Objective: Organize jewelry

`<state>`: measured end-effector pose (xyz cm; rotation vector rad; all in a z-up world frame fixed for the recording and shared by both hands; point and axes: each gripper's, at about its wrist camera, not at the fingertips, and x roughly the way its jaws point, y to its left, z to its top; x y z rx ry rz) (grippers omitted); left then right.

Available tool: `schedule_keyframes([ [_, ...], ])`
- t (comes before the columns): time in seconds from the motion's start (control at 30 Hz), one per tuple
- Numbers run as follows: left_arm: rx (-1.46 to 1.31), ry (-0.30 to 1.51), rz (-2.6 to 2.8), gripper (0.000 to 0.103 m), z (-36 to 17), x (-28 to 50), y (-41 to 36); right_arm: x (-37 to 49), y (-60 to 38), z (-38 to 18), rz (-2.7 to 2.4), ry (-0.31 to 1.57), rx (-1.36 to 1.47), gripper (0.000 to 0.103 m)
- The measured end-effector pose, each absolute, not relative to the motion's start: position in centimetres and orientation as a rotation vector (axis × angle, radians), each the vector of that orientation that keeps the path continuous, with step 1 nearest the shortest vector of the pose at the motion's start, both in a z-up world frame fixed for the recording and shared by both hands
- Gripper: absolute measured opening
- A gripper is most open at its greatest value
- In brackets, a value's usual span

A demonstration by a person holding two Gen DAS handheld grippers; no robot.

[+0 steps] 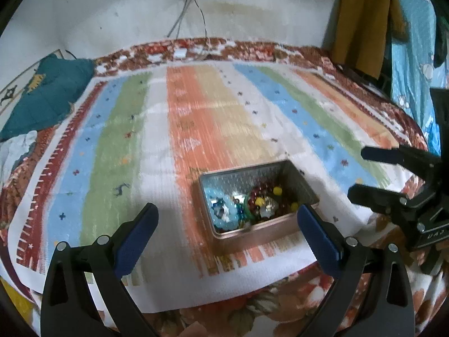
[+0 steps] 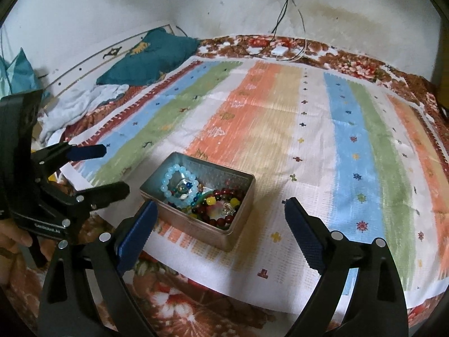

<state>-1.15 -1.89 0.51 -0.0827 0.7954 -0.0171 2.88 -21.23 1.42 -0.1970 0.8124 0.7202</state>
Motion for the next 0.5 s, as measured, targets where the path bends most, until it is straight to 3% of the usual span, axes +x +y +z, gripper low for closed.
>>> schedule_keyframes([
  [0.5,-0.107,0.755,-0.029,0.097,0.94,-1.74,-2.14,2.79,-21.97,1.51,0.716,0.796,-0.157,0.092],
])
